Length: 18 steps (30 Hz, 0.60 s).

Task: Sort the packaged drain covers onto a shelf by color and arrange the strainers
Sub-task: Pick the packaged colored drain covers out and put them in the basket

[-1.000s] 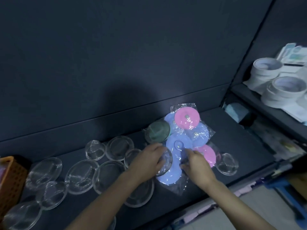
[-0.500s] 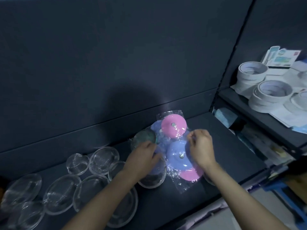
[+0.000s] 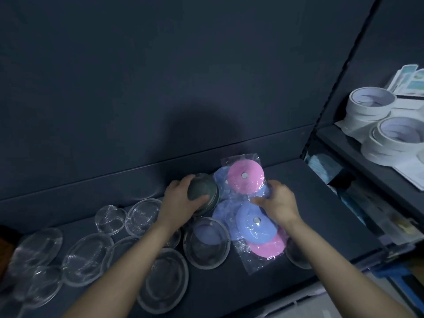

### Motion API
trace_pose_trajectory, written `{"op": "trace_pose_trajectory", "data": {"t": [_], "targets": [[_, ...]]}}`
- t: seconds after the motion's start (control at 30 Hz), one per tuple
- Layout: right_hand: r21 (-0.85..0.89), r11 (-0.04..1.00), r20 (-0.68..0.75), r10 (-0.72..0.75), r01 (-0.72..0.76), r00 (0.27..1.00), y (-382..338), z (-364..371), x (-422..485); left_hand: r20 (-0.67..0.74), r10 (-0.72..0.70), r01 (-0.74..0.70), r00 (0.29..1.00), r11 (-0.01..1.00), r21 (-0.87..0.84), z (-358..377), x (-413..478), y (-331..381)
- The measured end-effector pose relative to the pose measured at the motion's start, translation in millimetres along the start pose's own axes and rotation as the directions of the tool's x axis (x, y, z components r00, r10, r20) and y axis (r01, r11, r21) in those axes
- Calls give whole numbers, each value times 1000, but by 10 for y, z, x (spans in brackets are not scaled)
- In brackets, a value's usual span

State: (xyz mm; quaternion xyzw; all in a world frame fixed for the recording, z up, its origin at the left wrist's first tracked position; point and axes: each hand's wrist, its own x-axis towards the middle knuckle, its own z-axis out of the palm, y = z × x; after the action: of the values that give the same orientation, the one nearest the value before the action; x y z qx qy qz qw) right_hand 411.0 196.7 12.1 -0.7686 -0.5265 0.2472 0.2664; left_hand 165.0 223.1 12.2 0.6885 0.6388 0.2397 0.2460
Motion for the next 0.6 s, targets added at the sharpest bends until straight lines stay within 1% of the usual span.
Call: {"op": "trace_pose_trajectory", "data": {"t": [0.03,0.1,0.2,0.3,0.37,0.43,0.5,0.53,0.6], "targets": [[46,999,5,18,-18,1000,-25,-10,-6,-18,8,-8,1000,1000,28,-58,-11,-4],[141,988,22,58,-60,998,-66,-24,-13,-23,0,3,1000,990,142,-187,-39,-34],[203,978,20,46,-49,999,-79,-34,-9,18,-102,91,995,944,316,-361,-90,-152],[210,977,3,-30,29,1000,-93,-54,-19,57,-213,177,975,912,371,-447,-129,-342],[228,970,-19,-78,80,997,-91,-68,-21,78,-254,205,964,898,390,-476,-141,-410],[290,952,-42,-91,99,995,-68,-71,-17,81,-271,214,959,883,419,-484,-139,-403],[371,922,-56,-96,110,994,-46,-86,-21,77,-236,182,969,887,423,-456,-139,-334],[409,905,-68,-99,119,993,-36,-101,-23,76,-177,133,981,906,402,-425,-132,-288],[486,864,-102,-91,130,991,-17,-141,-24,95,2,-31,995,952,304,-335,-114,-175]]}}
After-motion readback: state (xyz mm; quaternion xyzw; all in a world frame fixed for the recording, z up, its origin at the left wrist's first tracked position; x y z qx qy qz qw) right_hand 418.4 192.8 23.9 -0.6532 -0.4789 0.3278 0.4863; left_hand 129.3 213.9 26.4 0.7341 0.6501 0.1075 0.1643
